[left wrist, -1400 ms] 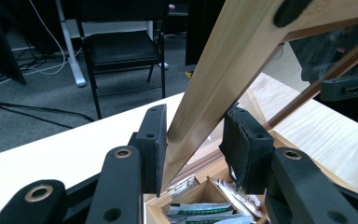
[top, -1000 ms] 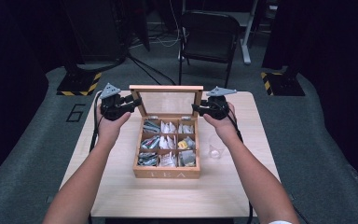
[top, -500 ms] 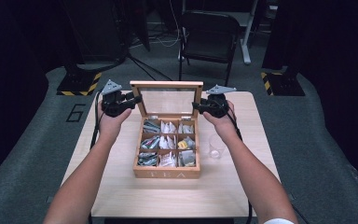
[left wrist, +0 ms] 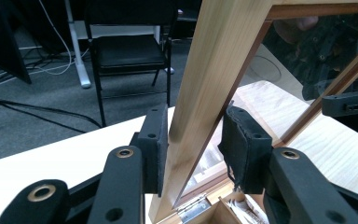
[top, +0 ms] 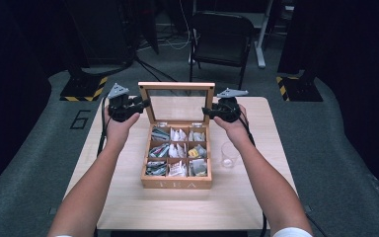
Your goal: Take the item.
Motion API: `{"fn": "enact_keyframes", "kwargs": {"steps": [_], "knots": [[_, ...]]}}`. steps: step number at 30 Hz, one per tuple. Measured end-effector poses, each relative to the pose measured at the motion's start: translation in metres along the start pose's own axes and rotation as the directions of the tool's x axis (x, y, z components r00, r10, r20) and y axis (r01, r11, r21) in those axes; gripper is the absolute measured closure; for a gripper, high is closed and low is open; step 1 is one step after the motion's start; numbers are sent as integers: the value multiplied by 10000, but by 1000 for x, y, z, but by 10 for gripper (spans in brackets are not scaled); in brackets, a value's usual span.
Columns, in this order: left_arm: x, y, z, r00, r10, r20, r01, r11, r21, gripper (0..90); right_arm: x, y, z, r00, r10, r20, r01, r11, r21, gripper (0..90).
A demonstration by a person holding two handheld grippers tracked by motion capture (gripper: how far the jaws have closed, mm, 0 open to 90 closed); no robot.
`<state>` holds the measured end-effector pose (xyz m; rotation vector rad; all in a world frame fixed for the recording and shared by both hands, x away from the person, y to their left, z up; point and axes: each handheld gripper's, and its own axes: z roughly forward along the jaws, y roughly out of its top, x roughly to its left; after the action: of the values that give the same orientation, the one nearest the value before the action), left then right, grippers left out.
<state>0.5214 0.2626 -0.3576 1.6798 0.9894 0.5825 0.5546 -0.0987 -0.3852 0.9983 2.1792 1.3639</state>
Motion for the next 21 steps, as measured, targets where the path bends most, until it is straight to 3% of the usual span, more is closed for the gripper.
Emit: {"fn": "enact_keyframes", "kwargs": {"steps": [6,21], "knots": [[3,-1,-2,9998,-106,-151,107,9999,104,577,-1,0,1,9999,159,45,-159,9999,-54,609],[-1,-3,-8,10000,-5,65,4,9997,253,561,-5,5,5,9993,357,127,-358,9993,116,615]]}}
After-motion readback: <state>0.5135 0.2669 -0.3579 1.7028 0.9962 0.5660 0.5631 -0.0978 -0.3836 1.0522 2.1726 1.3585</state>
